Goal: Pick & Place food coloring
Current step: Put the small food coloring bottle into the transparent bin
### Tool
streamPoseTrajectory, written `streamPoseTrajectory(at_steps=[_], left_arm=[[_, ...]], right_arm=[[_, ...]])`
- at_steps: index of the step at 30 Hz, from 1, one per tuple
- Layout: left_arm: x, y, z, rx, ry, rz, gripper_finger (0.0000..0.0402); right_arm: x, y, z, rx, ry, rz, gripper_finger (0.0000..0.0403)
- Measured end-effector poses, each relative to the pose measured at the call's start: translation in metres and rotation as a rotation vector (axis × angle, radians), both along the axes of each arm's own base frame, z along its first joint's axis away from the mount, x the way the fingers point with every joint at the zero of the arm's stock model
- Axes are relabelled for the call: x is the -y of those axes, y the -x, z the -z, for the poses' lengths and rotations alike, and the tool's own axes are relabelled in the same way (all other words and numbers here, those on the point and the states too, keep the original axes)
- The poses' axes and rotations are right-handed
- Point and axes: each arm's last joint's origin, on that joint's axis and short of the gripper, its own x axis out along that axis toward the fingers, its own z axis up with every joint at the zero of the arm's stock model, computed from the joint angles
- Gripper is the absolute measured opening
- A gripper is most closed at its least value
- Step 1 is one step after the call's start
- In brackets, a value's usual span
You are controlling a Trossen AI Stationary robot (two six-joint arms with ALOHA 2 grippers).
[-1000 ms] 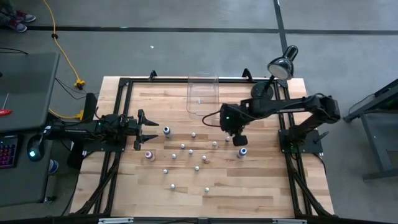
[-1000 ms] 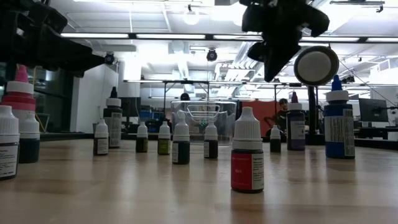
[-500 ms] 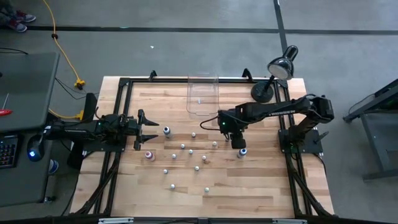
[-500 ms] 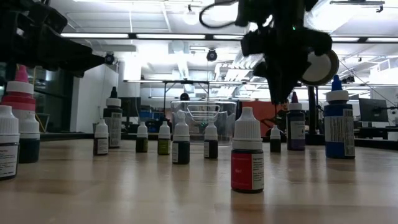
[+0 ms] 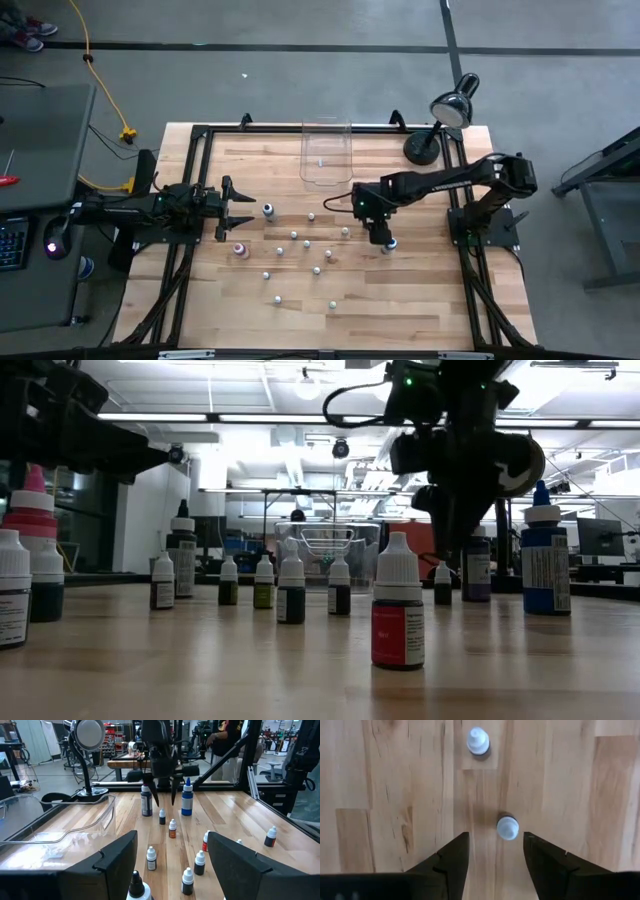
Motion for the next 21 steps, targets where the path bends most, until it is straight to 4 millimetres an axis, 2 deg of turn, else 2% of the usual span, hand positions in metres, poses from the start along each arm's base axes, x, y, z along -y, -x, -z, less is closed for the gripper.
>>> streamPoseTrajectory(at_steps=[6,21], left_arm=[[0.0,0.0,0.0,0.0,0.0,0.0,0.0239],[0.0,0.0,0.0,0.0,0.0,0.0,0.0239]], right_arm=[[0.0,0.003,0.011,0.014,0.003,0.001,0.0177],[0.005,-0.002,0.019,0.027,0.009,0.012,0.0176]])
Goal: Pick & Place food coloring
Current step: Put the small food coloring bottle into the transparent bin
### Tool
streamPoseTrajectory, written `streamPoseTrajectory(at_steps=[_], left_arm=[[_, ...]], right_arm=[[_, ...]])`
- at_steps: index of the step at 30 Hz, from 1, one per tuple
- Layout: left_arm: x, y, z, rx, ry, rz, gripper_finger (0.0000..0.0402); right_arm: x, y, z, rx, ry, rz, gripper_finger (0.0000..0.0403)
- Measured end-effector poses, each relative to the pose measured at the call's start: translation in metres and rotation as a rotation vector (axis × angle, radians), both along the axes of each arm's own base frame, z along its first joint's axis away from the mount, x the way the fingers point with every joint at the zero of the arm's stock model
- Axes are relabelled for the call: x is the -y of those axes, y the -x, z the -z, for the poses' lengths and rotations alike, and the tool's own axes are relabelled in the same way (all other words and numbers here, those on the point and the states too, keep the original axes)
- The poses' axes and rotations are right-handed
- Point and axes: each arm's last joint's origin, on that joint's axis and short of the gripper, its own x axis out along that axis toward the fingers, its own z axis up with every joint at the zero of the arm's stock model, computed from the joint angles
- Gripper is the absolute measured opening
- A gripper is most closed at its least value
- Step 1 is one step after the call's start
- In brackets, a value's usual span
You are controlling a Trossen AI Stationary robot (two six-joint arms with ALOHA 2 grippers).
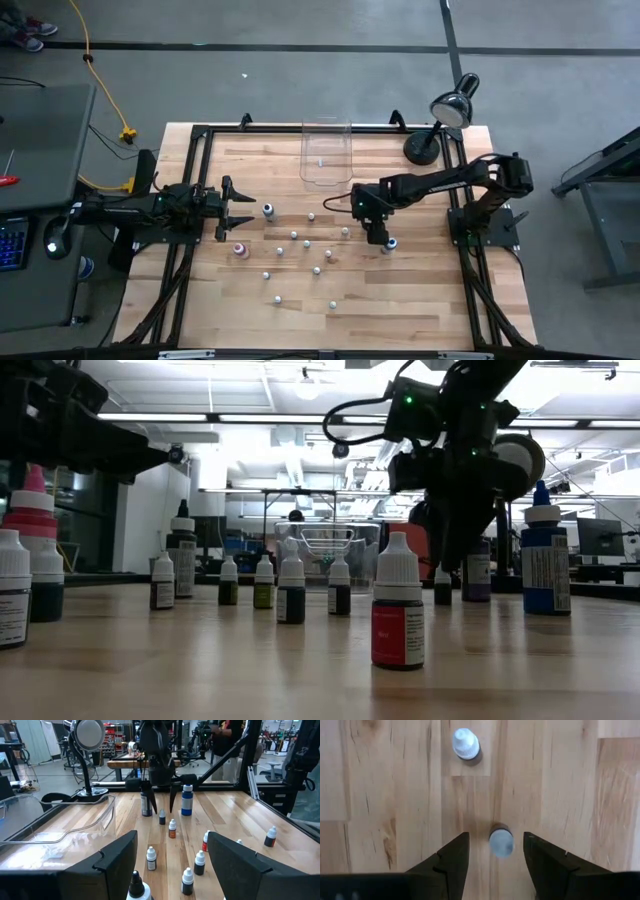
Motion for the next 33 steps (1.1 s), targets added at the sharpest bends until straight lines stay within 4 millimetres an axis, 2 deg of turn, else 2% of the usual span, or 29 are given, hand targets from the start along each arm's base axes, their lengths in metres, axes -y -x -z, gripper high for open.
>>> streamPoseTrajectory(at_steps=[7,20,33], left_arm=[[0.0001,0.0,-0.0001,0.0,0.0,0.003,0.0239],[0.0001,0.0,-0.0001,0.001,0.0,0.003,0.0239],[0.0001,0.0,-0.0001,0.001,0.0,0.003,0.0239]], right_arm=[[0.0006,0.0003,0.0005,-0.006,0.0,0.004,0.0171],[0.0008,0.0009,0.0006,-0.014,0.008,0.013,0.0131],[0.0014,0.0015,0.0007,-0.022,0.027,0.019,0.0116]])
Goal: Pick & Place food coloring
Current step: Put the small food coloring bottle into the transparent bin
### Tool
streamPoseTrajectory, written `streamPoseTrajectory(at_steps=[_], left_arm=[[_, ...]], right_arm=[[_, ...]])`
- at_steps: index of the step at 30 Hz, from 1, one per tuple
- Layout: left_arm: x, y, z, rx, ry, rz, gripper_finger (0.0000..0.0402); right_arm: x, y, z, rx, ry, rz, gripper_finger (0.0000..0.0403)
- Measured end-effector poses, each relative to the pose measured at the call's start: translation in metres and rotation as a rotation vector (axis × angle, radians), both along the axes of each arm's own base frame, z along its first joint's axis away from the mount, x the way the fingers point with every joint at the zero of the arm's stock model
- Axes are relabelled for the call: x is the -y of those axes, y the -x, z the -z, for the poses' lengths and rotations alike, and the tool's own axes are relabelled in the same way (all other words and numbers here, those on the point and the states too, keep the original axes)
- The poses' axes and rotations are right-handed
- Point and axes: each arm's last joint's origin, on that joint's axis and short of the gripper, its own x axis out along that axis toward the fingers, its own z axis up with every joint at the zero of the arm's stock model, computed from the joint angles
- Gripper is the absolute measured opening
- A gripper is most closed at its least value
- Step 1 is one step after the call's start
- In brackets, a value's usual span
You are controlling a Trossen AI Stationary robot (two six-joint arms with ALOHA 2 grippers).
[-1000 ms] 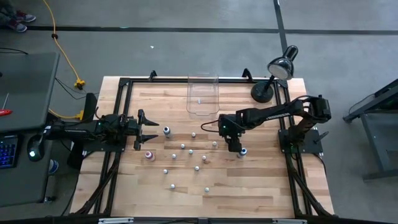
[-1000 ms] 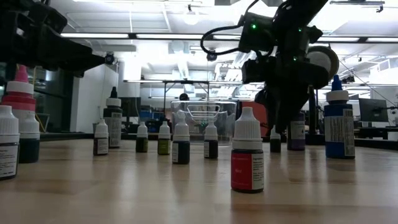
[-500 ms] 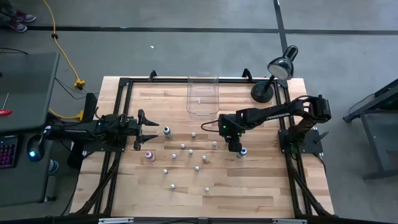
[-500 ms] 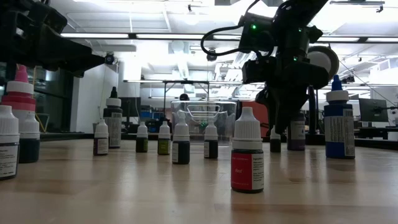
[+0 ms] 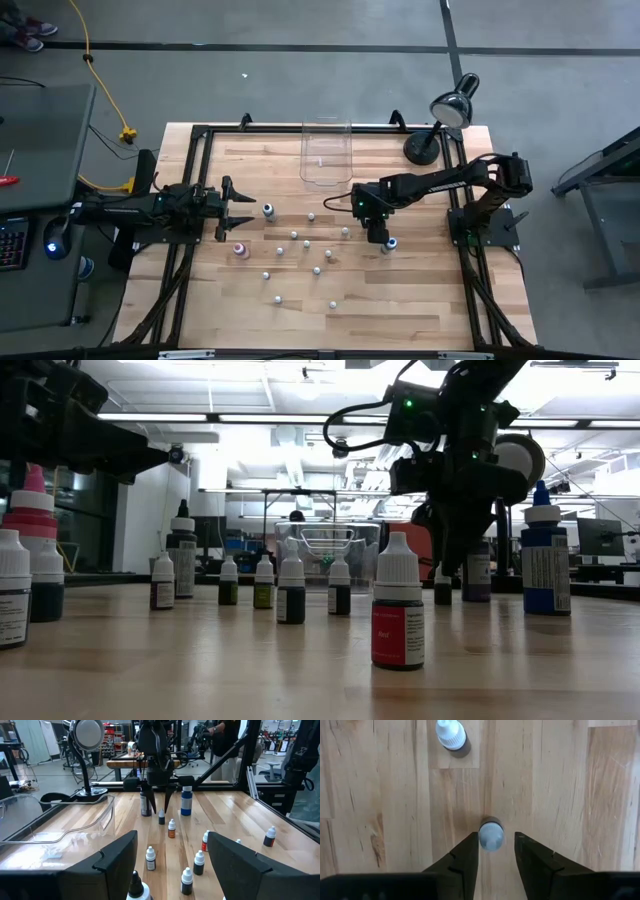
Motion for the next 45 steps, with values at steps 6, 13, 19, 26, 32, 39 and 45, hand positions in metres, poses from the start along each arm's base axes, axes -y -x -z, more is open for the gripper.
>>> streamPoseTrajectory(at_steps=[6,13,19,26,32,39,45], left_arm=[[0.0,0.0,0.0,0.0,0.0,0.0,0.0239],[0.0,0.0,0.0001,0.0,0.0,0.0,0.0239],[0.0,0.0,0.0,0.0,0.0,0.0,0.0239],[0.0,0.0,0.0,0.0,0.0,0.0,0.0239],[0.0,0.0,0.0,0.0,0.0,0.0,0.0239],[0.0,0.0,0.0001,0.0,0.0,0.0,0.0239],[0.0,0.0,0.0001,0.0,0.0,0.0,0.0239]], right_arm=[[0.0,0.0,-0.0001,0.0,-0.002,0.0,0.0116],[-0.0001,0.0,-0.0001,0.0,-0.003,0.0,0.0116],[-0.0001,0.0,-0.0001,0.0,-0.003,0.0,0.0116],[-0.0001,0.0,-0.0001,0.0,-0.004,0.0,0.0105],[-0.0002,0.0,-0.0001,0.0,-0.008,-0.002,0.0069],[-0.0005,-0.0001,-0.0001,0.001,-0.016,-0.004,0.0047],[-0.0005,-0.0005,-0.0051,0.031,-0.018,-0.004,0.0047]])
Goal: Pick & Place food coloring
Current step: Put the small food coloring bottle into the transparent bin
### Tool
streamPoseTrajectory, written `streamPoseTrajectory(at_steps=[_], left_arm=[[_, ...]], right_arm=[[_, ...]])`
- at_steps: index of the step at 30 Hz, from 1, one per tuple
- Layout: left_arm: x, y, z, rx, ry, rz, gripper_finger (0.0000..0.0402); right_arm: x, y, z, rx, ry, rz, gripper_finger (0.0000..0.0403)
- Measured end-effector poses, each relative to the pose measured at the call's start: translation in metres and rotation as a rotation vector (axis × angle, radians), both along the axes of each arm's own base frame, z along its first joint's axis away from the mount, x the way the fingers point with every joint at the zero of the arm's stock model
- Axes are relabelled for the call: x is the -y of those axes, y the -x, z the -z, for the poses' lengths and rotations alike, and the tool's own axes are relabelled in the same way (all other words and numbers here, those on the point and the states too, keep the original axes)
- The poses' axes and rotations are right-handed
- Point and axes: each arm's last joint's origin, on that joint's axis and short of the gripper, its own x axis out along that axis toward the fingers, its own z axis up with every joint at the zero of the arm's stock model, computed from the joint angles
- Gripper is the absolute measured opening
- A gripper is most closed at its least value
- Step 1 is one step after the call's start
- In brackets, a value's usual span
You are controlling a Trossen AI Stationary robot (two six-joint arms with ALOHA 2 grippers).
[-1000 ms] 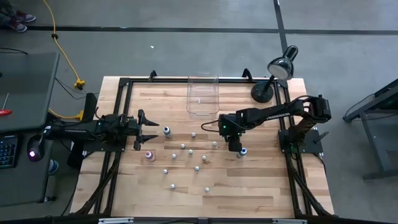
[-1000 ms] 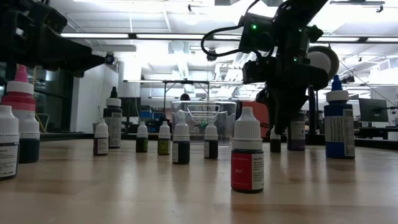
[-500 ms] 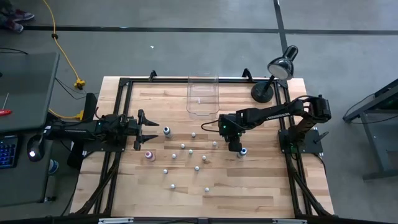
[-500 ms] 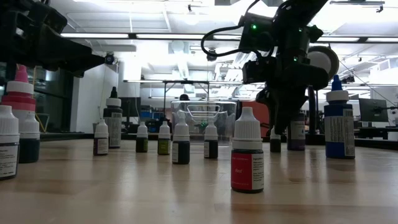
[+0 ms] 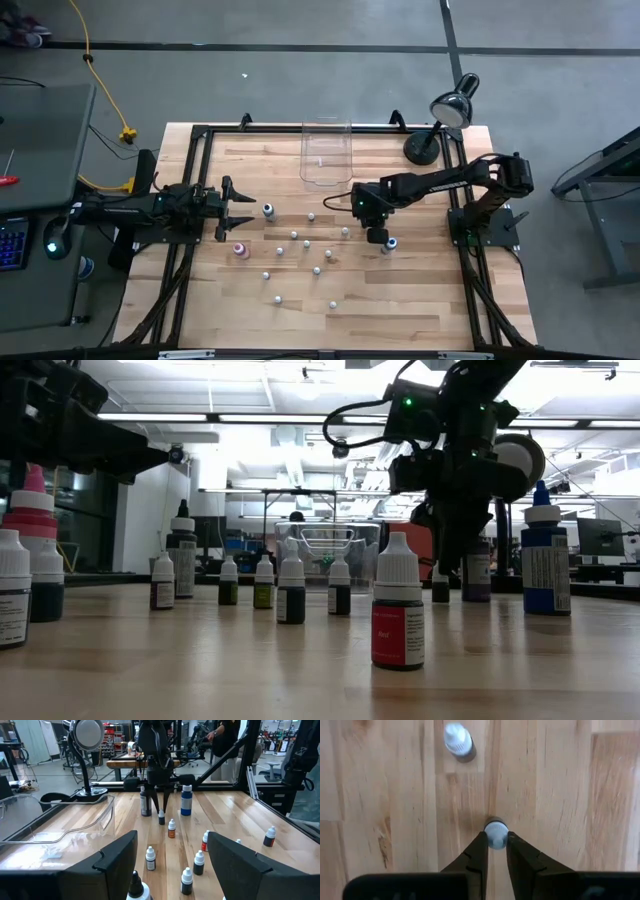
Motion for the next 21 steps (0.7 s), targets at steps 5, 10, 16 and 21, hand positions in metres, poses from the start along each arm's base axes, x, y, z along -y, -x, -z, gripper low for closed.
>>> streamPoseTrajectory(at_steps=[5,10,16,21], left_arm=[[0.0,0.0,0.0,0.0,0.0,0.0,0.0239],[0.0,0.0,0.0,0.0,0.0,0.0,0.0239],[0.0,0.0,0.0,0.0,0.0,0.001,0.0239],[0.0,0.0,0.0,0.0,0.0,0.0,0.0239]], right_arm=[[0.0,0.0,-0.022,0.057,0.0,0.025,0.0046],[0.007,-0.008,-0.059,0.109,0.029,0.052,0.0047],[0.019,-0.019,-0.108,0.183,0.074,0.101,0.0047],[0.036,-0.023,-0.141,0.259,0.12,0.192,0.0049]])
